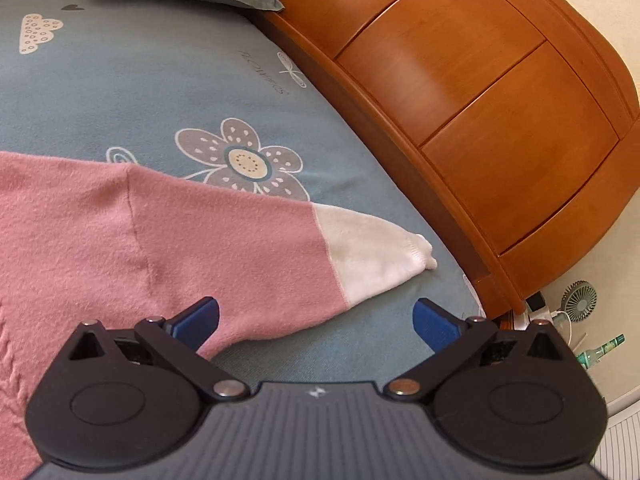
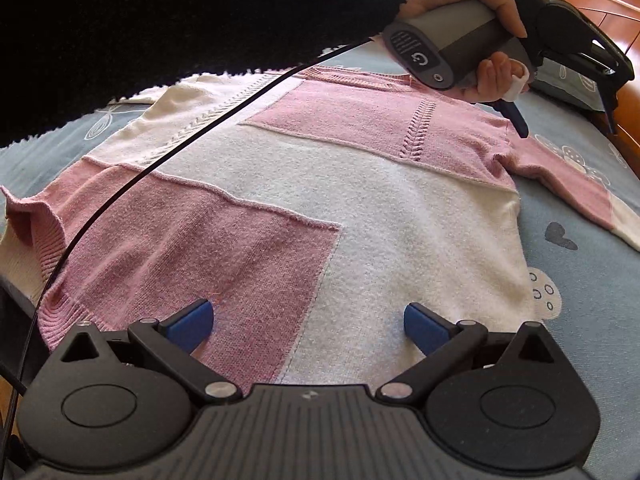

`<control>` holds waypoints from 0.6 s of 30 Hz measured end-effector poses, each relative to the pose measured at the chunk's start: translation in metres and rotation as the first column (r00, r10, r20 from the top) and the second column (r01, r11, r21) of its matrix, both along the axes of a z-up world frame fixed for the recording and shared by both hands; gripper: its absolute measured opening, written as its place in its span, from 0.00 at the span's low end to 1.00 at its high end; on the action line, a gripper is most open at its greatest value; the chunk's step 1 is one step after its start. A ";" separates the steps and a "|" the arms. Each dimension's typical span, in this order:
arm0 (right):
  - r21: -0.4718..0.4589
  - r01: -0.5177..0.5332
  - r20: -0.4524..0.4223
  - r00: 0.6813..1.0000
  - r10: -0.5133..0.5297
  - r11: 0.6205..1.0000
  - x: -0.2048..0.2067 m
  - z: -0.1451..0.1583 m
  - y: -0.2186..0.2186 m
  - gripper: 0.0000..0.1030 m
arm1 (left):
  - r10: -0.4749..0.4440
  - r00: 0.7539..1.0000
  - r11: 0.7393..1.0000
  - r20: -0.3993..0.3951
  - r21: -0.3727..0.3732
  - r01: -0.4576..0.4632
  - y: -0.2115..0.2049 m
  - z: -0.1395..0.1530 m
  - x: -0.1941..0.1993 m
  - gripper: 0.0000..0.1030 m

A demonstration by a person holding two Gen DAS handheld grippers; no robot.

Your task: Fold clothes

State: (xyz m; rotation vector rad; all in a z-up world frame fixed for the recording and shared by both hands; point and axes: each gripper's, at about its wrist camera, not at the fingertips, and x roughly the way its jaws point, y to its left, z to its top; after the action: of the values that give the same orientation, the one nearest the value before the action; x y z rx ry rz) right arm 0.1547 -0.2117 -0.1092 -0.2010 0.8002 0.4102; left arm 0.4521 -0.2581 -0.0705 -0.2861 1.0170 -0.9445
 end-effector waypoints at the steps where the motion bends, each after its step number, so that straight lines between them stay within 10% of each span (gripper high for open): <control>1: 0.000 0.000 -0.003 1.000 0.000 1.000 0.000 0.000 0.000 1.00 | -0.003 1.000 1.000 -0.016 0.007 0.003 -0.009 -0.006 0.003 0.99; 5: 0.008 0.005 -0.009 1.000 -0.005 1.000 0.000 -0.001 -0.001 1.00 | -0.062 0.988 0.997 -0.142 0.034 0.068 -0.039 -0.040 0.007 0.99; 18: 0.003 0.024 -0.004 1.000 -0.024 1.000 0.001 -0.001 -0.001 1.00 | -0.056 0.998 0.994 0.031 0.100 0.053 0.013 0.050 -0.036 0.99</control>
State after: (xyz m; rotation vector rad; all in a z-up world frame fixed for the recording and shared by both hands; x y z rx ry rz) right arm 0.1560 -0.2130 -0.1102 -0.1875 0.8047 0.3890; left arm 0.4163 -0.2451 -0.0205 -0.1596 1.0414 -0.9419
